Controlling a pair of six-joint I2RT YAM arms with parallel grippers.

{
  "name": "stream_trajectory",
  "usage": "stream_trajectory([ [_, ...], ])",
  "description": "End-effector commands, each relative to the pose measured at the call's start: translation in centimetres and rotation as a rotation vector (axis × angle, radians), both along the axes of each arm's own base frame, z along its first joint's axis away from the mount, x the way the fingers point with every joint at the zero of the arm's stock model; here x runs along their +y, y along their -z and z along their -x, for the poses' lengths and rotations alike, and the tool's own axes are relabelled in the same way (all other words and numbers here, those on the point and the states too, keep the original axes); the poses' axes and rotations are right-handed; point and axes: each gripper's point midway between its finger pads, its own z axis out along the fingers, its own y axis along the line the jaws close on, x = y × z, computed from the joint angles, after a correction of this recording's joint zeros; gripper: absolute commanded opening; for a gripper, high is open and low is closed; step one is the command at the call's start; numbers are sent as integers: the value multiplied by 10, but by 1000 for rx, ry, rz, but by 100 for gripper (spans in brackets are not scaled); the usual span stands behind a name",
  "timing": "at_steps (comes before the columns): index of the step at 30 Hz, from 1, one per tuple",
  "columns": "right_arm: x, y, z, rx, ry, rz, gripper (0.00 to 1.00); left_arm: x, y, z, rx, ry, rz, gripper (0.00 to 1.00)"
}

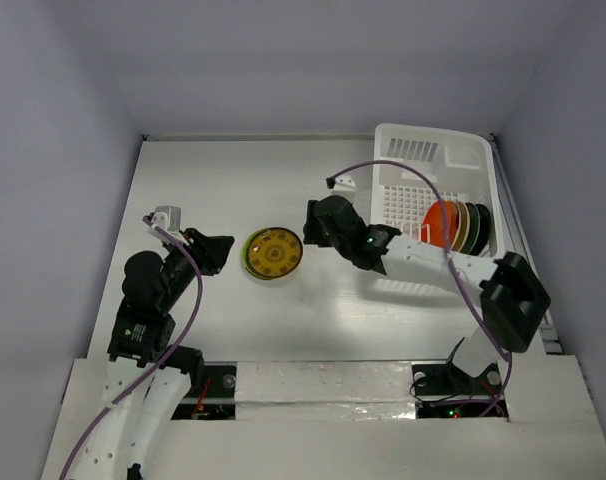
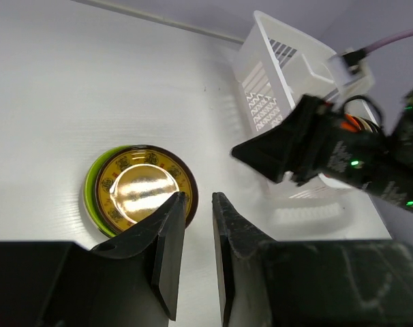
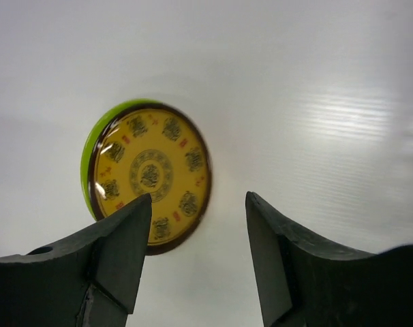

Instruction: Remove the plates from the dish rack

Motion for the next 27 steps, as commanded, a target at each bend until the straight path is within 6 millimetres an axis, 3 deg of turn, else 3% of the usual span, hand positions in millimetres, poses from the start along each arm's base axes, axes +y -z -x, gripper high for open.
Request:
stream_trajectory([
  [1,-53,-44,-7,-124,132,140,60,-1,-9,-1,-43,6,11,20],
  [3,-74,-51,-5,-131,173,194,51,0,-10,0,-46,4,11,20],
  [4,-85,-60,0,-138,190,206,33,0,-10,0,-47,6,11,20],
  [5,-99,-66,-1,-148,223,217,21,0,-11,0,-49,3,10,20],
  [7,-140,-73,-5,-160,330,251,4,0,-11,1,-52,4,12,20],
  [8,-162,-87,-1,-169,370,237,1,0,-11,1,-53,4,12,20],
  [9,-179,-89,-1,-160,390,238,0,0,-11,1,-53,6,13,20],
  [10,-215,-84,-6,-140,465,256,0,0,-12,2,-56,4,13,20],
  [11,-236,-89,-2,-141,505,251,0,0,-13,2,-59,6,14,20],
  [15,-295,-78,6,-87,629,333,2,-1,-16,5,-73,10,16,20],
  [16,-302,-77,7,-81,646,344,15,-1,-16,5,-71,9,16,20],
  [19,-317,-71,4,-55,668,370,40,-3,-17,7,-74,18,17,20],
  [27,-343,-48,-16,45,716,392,40,-6,-16,8,-70,32,14,20],
])
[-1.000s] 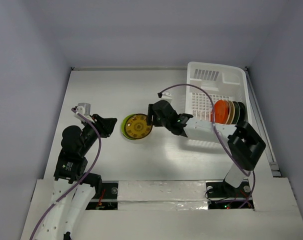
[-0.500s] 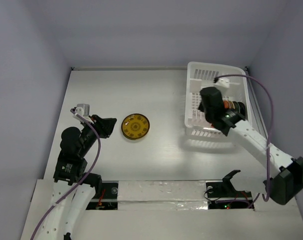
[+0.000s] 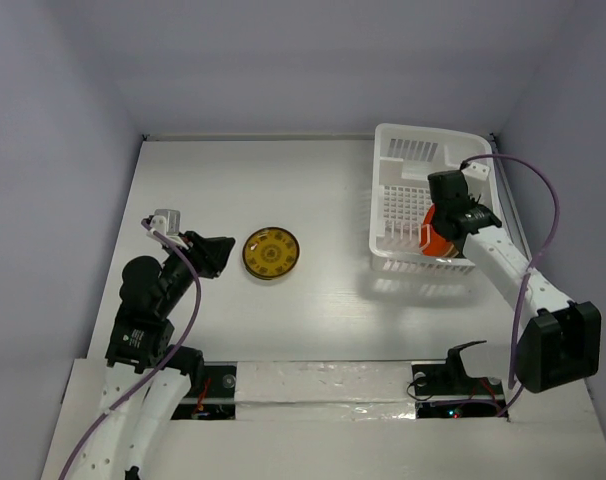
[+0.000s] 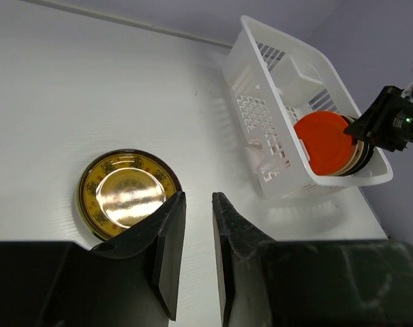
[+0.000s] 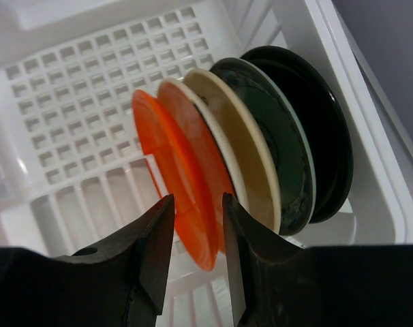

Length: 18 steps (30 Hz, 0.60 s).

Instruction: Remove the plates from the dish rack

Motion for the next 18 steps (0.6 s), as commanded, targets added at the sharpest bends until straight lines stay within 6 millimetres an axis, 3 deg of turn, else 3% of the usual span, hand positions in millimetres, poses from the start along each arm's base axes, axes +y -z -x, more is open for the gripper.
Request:
stream_trajectory([
  [1,-10,-5,-10,4,7,-8,40,-2,-8,0,-36,10,9,20],
  [5,-9,8,-20,36,-5,-16,38,-4,-8,1,-36,19,6,20],
  [9,-12,13,-25,62,10,6,26,-6,-8,2,-35,28,8,20],
  [13,-14,0,-21,39,4,14,12,-6,-9,3,-40,28,7,20],
  [18,-11,-22,-11,30,-15,38,4,-6,-10,3,-44,27,10,20],
])
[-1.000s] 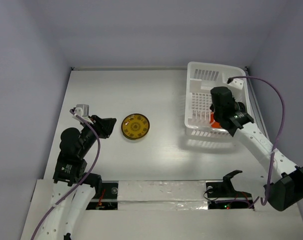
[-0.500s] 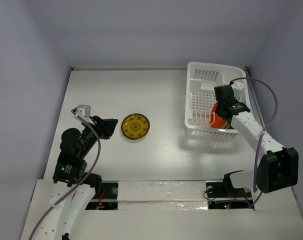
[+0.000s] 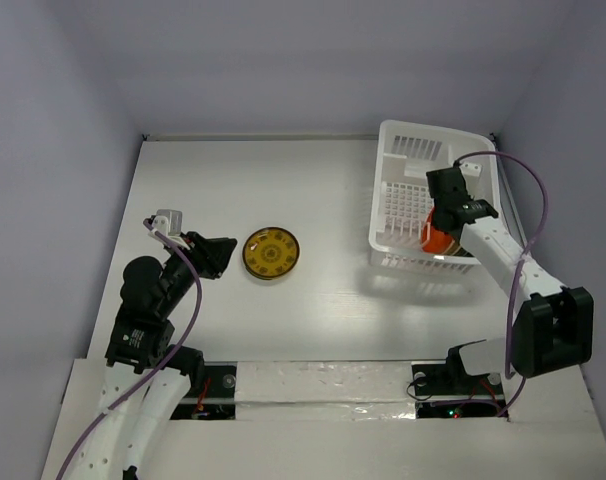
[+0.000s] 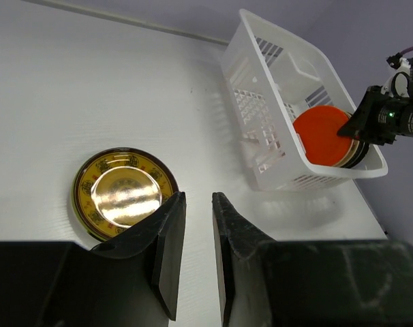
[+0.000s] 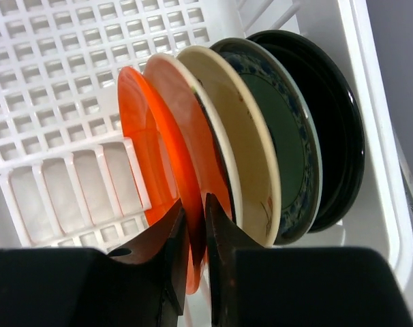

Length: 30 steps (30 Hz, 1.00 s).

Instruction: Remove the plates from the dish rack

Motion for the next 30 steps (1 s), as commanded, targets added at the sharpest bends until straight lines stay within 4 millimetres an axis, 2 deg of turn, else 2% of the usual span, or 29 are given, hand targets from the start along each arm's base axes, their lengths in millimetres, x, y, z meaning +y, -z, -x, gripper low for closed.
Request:
stream_trajectory([
  [1,3,-55,-5,-133,6,10,0,-1,-10,1,-44,3,10,20],
  [6,2,-76,10,-144,-8,41,0,-1,-8,0,-36,3,10,20],
  [13,7,-91,28,-157,-36,58,0,-1,-10,0,-40,3,11,20],
  [15,11,-104,30,-204,-46,45,0,1,-9,-1,-37,-6,10,20],
  [18,42,-145,32,-364,-143,-57,0,1,-8,-2,-36,-6,9,20],
  [19,67,-160,37,-423,-233,-142,0,1,-8,-2,-36,-6,9,20],
  [20,84,-168,37,-462,-289,-202,0,3,-9,-2,-37,-14,11,21],
  [21,106,-184,32,-545,-351,-286,0,3,-9,-2,-37,-16,11,22],
  [22,145,-178,37,-536,-485,-397,0,3,-9,-3,-37,-17,11,22],
  [23,164,-190,37,-578,-549,-446,0,5,-9,-4,-37,-26,11,22],
  [24,186,-190,33,-616,-590,-519,0,5,-9,-4,-35,-26,10,23],
  [25,206,-180,34,-596,-634,-572,0,5,-8,-4,-32,-26,10,23],
  [26,229,-179,37,-593,-690,-609,0,5,-7,-5,-30,-28,7,23],
  [27,253,-166,27,-563,-721,-631,0,5,-6,-6,-25,-28,8,23],
  [28,272,-159,27,-533,-750,-664,0,5,-5,-6,-21,-26,5,23],
  [29,299,-164,30,-538,-804,-694,0,7,-5,-7,-22,-36,7,23],
  [30,322,-139,23,-471,-821,-692,0,7,-5,-7,-20,-36,7,23],
])
